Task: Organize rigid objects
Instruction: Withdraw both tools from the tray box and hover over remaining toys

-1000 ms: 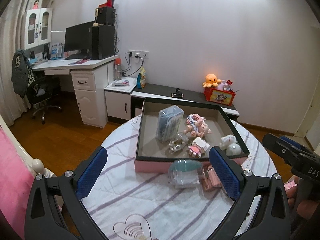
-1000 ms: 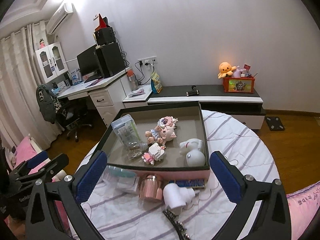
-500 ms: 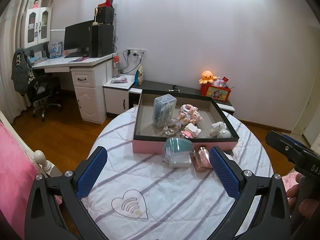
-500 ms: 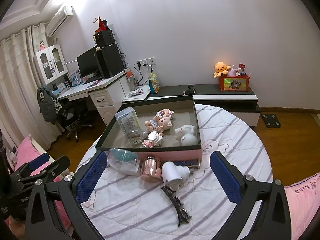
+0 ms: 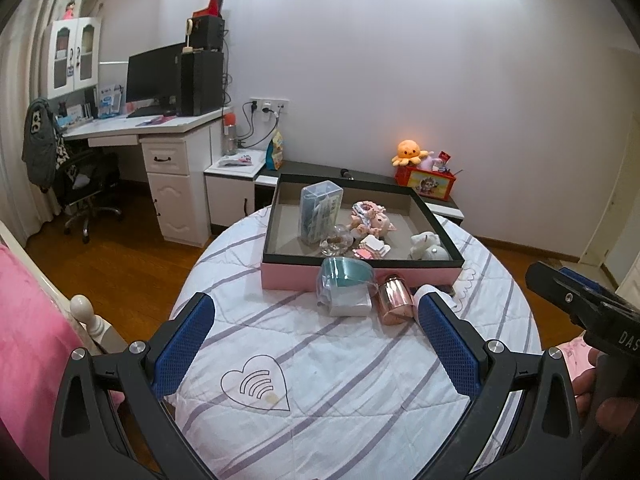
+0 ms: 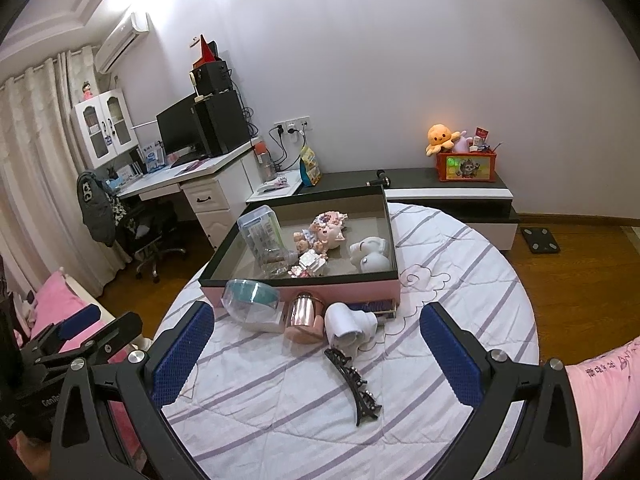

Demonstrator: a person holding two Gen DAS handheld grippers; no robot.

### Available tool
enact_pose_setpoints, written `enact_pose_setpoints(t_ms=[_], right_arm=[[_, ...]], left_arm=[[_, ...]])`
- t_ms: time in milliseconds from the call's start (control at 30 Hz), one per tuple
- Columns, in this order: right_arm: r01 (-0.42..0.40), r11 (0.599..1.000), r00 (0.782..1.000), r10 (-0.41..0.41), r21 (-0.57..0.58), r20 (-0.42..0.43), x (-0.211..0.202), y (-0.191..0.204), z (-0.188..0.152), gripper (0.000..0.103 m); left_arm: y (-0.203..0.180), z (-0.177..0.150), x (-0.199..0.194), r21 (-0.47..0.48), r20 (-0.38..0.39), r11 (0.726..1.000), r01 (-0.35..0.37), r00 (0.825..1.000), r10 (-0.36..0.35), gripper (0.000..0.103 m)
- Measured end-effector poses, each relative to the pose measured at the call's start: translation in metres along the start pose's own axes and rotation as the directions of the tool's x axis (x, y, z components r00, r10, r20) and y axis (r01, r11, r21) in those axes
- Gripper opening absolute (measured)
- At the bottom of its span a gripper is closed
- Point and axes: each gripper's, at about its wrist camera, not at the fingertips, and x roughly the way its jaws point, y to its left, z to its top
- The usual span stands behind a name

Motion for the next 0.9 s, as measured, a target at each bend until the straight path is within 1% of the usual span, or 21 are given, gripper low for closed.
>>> enact_pose_setpoints(t_ms=[433, 633, 900], right_arm=[[0.017, 1.0, 0.999, -0.017, 0.011, -0.029, 0.006, -0.007, -0.007, 0.103], [0.037, 0.999, 0.996, -0.035, 0.023, -0.077, 0.025, -0.019, -0.013, 0.103], [0.071, 0.997, 0.984, -0.063, 0.038, -0.169, 0.062, -0.038, -0.023, 0.103]], left_arm=[[0.0, -0.008, 0.007, -0.001, -0.027, 1.0, 0.001, 1.0, -0.001, 0.103], [-0.002, -0.011, 0.026, -0.001, -0.066, 1.0, 0.0, 0.998, 0.0, 0.103], [-0.004, -0.015, 0.056, 0.0, -0.12, 1.0, 0.006, 0.993, -0.005, 0.103]])
